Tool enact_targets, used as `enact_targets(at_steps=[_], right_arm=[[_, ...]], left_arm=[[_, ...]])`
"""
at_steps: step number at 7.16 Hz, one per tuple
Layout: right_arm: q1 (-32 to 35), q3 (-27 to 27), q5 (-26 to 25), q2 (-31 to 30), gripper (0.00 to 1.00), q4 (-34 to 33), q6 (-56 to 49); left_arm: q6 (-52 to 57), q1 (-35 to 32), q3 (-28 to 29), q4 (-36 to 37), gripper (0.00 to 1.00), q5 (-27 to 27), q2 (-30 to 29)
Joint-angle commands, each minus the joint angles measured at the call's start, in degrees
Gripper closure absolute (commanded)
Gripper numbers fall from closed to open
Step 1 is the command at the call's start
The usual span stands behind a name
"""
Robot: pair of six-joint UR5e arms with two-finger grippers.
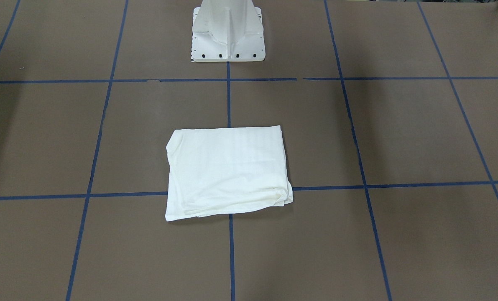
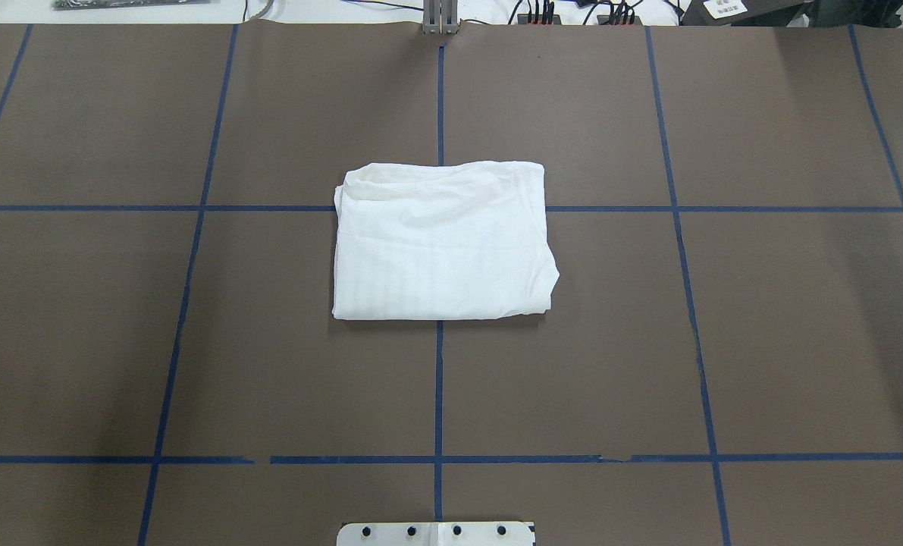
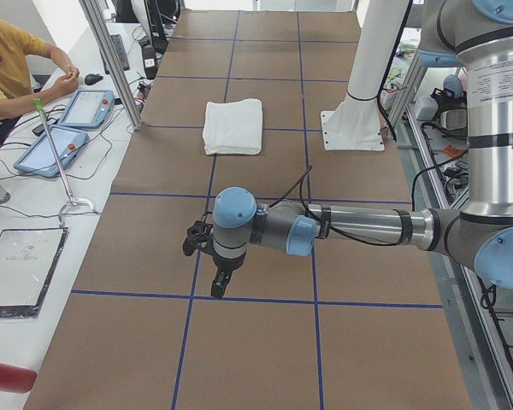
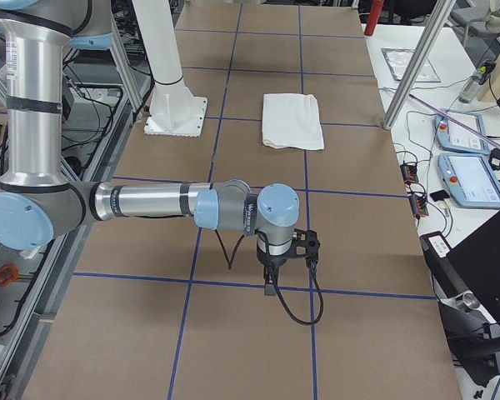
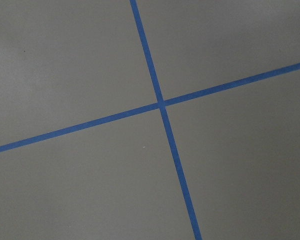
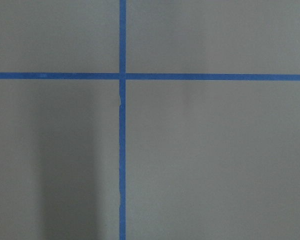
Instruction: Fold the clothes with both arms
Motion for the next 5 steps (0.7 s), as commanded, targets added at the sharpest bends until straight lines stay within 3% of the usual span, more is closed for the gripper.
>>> enact_targets(at_steps=[1,2,5], right_arm=[[-0.2,-0.3,-0.1,-0.1,0.0,0.0,-0.1],[-0.2,-0.5,-0.1,-0.1,0.0,0.0,-0.1],[-0.2,-0.5,-0.1,-0.2,0.0,0.0,-0.1]], left_arm=[[0.3,-0.2,-5.0,8.3,0.0,-0.1,0.4],[0.2,-0.2,-7.3,8.5,0.0,0.3,1.8],[0.3,-0.1,-6.4,8.1,0.0,0.9,1.8]])
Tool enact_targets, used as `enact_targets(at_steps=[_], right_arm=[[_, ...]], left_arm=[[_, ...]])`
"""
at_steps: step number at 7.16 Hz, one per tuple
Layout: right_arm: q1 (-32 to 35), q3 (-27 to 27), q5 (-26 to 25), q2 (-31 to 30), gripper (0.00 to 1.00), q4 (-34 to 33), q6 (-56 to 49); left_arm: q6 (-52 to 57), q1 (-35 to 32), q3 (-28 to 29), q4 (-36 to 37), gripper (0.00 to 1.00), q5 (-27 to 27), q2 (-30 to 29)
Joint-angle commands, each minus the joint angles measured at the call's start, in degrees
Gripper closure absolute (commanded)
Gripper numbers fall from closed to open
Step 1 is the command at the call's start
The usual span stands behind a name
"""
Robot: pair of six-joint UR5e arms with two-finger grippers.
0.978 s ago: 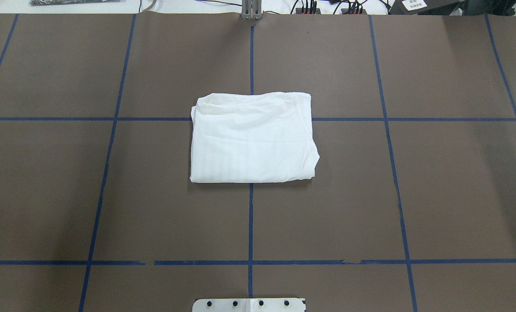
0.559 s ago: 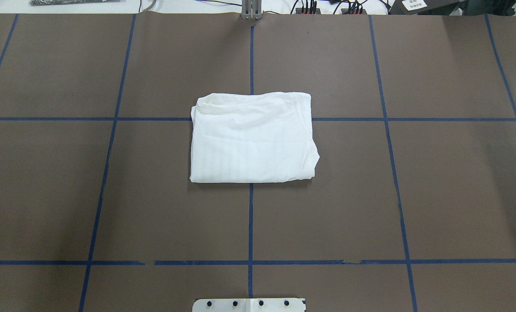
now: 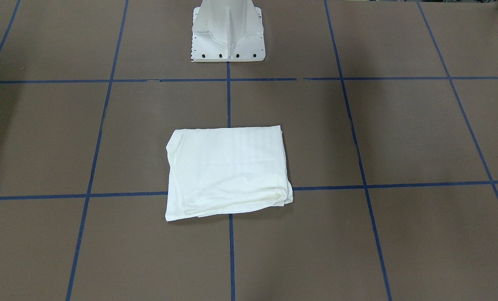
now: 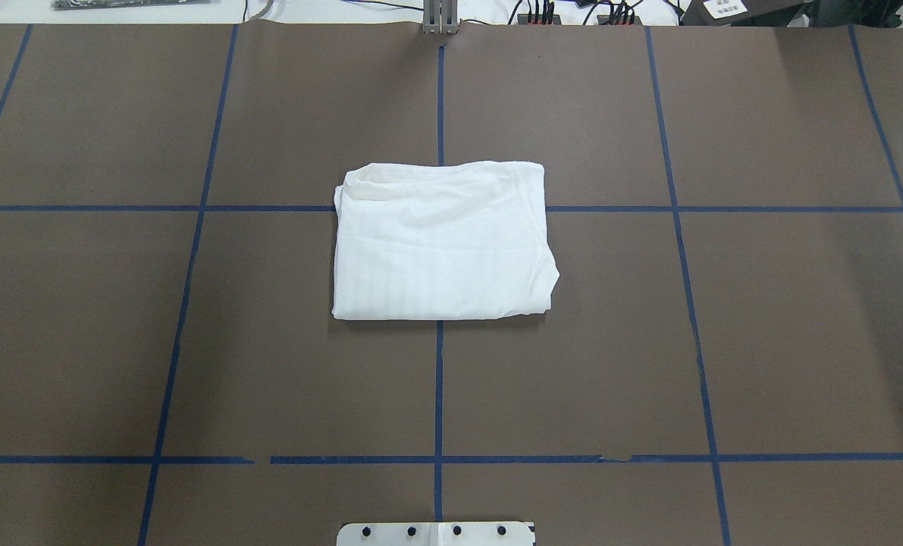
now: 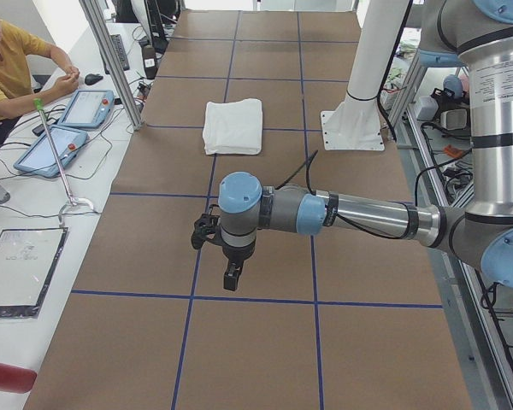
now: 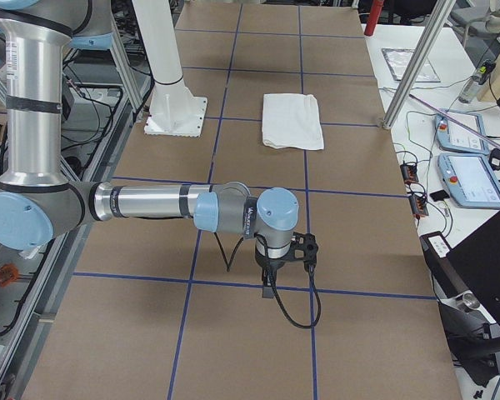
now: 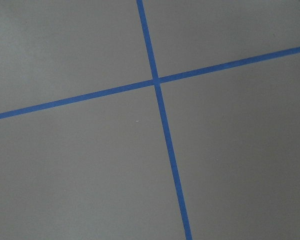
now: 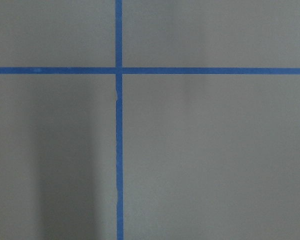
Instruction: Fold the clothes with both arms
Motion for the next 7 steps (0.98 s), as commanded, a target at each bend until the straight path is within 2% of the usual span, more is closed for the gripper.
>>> enact_targets(at_steps=[1,5,7], right_arm=[[0.0,-0.1,-0.1,0.0,0.0,0.0,0.0],[0.0,-0.5,-0.1,0.0,0.0,3.2,0.1],[0.0,-0.2,0.4,-2.1,0.0,3.9,-0.3]], left_arm=[[0.0,0.0,-0.3,0.0,0.0,0.2,0.1],[-0.1,-0.1,-0.2,0.1,0.0,0.2,0.7],[-0.1,-0.1,-0.4,0.1,0.0,0.2,0.7]])
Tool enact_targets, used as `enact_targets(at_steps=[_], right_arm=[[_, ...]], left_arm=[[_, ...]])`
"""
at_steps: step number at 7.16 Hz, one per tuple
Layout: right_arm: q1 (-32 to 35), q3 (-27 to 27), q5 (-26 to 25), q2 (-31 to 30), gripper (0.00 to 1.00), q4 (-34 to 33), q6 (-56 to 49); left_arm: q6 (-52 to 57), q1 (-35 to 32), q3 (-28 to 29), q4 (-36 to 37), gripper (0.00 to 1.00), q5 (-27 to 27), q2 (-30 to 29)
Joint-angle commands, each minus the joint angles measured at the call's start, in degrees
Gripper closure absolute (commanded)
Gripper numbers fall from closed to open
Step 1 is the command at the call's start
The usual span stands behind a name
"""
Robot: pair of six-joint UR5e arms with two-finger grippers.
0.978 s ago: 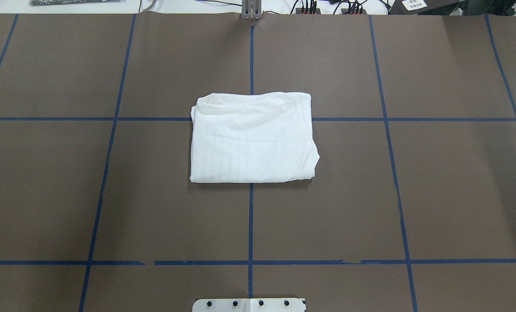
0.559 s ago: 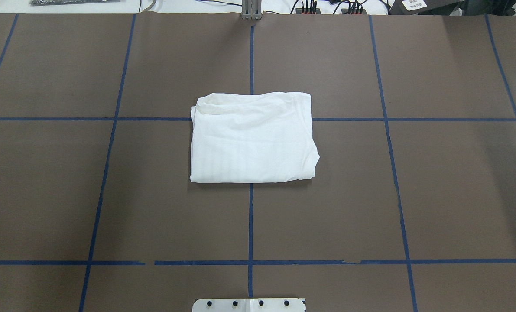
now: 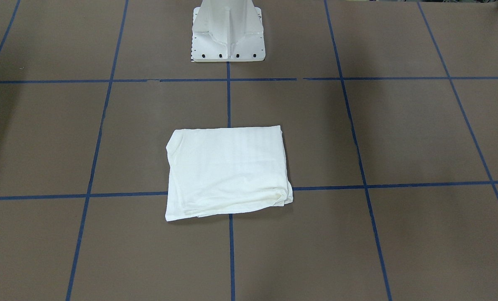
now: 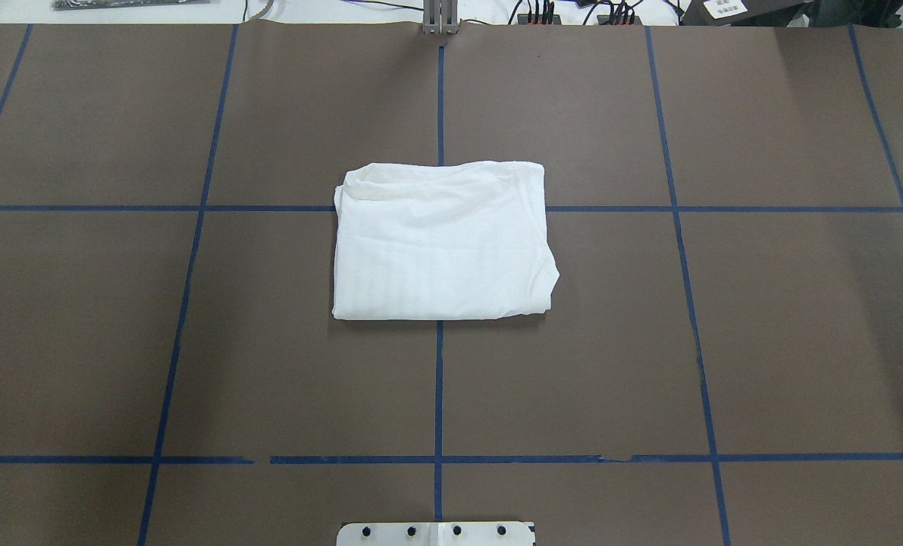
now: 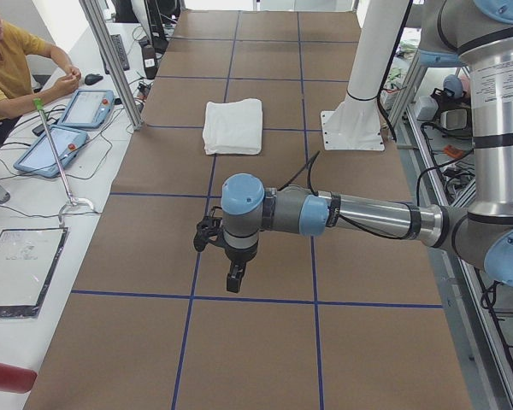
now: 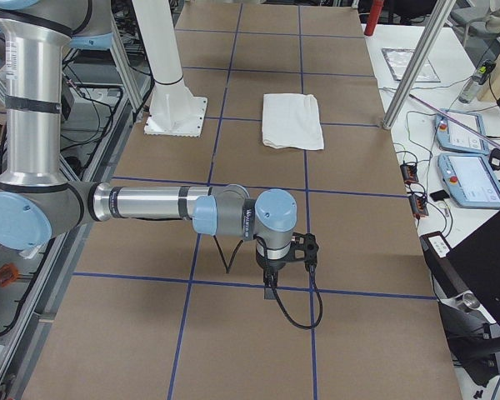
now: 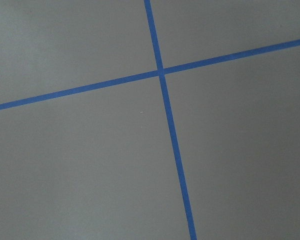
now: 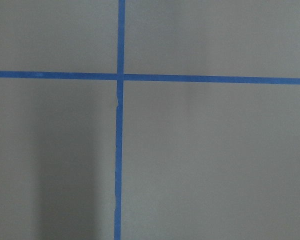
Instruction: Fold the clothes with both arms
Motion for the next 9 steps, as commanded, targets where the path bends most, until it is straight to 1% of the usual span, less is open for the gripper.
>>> enact_targets(at_steps=[1,2,4,9], right_arm=[[0.0,0.3,-0.7,-2.8,0.0,0.9,-0.5],[0.1,1.7,-0.7,-3.6,0.0,0.9,-0.4],[0.1,1.9,0.1,-3.7,0.0,0.6,0.3],[0.0,1.9,0.1,-4.0,0.0,0.4,0.4]], left_arm=[[0.0,0.0,0.3,0.0,0.0,0.0,0.0],[0.0,0.0,0.3,0.0,0.0,0.0,0.2],[0.0,0.1,0.4,0.0,0.0,0.0,0.2],[0.0,0.0,-0.2,0.1,0.0,-0.1,0.2]])
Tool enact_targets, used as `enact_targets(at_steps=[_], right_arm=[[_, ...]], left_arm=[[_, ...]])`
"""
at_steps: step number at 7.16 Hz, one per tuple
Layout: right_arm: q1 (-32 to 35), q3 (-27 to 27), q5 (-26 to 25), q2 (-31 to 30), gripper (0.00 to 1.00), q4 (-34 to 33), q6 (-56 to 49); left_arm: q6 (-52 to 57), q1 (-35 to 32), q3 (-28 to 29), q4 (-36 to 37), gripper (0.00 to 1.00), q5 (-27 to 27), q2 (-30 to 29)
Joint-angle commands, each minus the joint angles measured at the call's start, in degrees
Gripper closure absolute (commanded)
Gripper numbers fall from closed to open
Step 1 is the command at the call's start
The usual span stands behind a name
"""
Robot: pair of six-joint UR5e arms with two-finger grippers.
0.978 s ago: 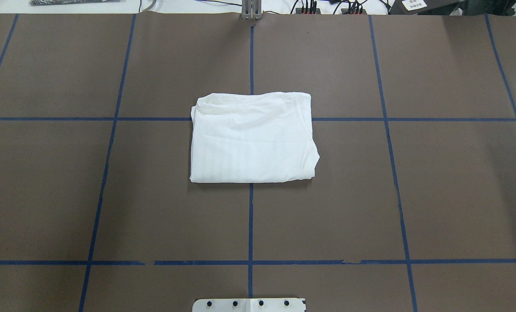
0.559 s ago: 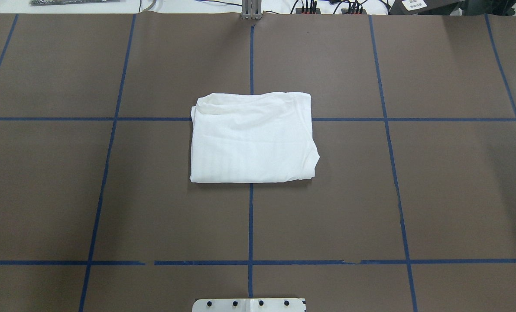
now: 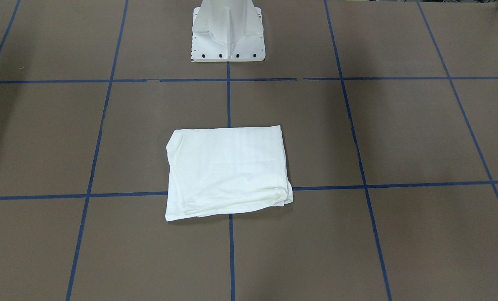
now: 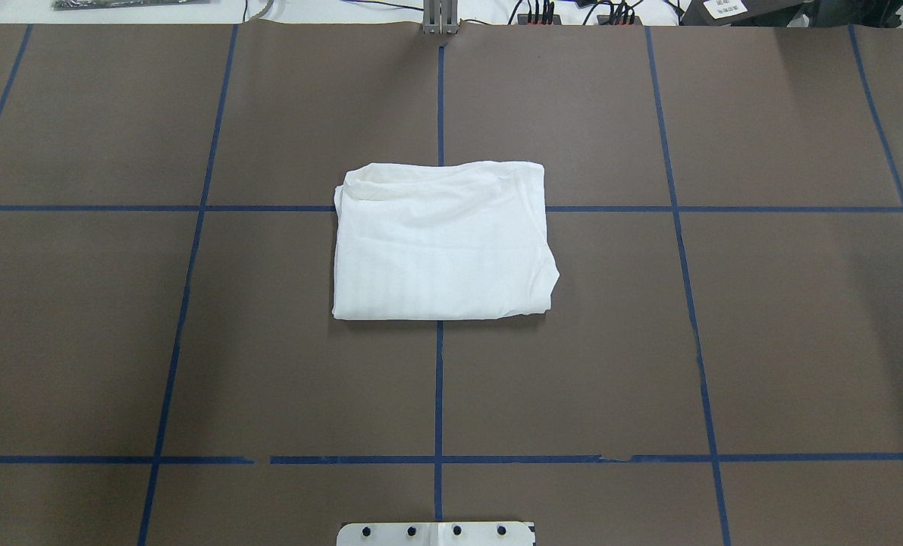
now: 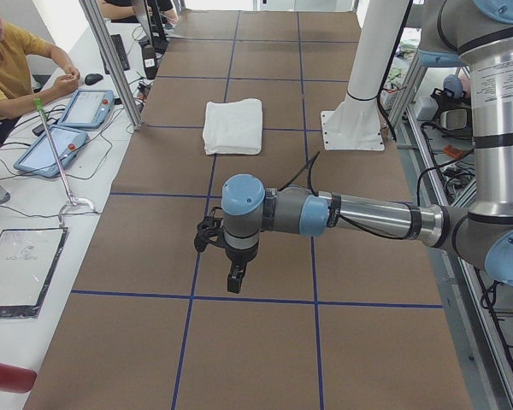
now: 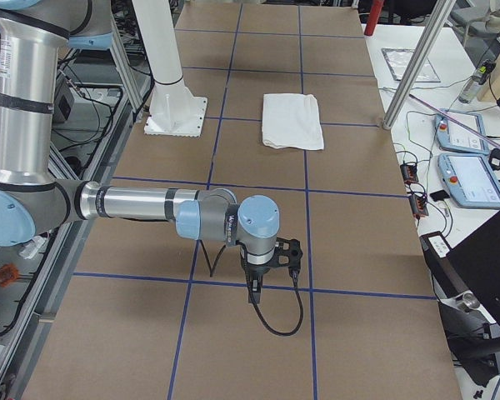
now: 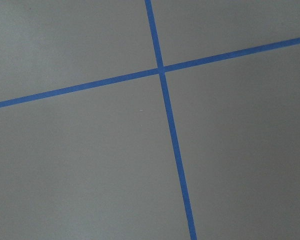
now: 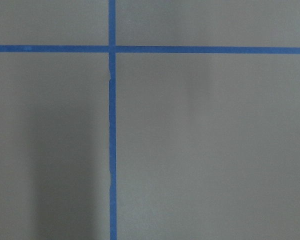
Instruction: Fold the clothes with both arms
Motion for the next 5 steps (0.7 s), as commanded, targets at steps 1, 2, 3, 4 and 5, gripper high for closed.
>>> enact_targets(at_steps=[1,2,3,4,5], right_arm=[[0.0,0.0,0.0,-0.1,0.0,-0.3,0.0],[0.0,-0.1,0.0,-0.1,0.0,-0.4,0.0],[0.0,-0.1,0.0,-0.6,0.0,-0.4,0.0],[0.0,-0.1,-0.3,-0.8,0.0,-0.5,0.0],[0.0,-0.1,-0.4,-1.4,0.0,-0.4,0.0]], left_arm=[[0.0,0.0,-0.3,0.1,0.0,0.0,0.0],[0.0,0.0,-0.4,0.1,0.0,0.0,0.0],[0.0,0.0,-0.4,0.1,0.0,-0.1,0.0],[0.0,0.0,-0.4,0.1,0.0,-0.1,0.0],[0.0,0.0,-0.2,0.2,0.0,-0.1,0.0]])
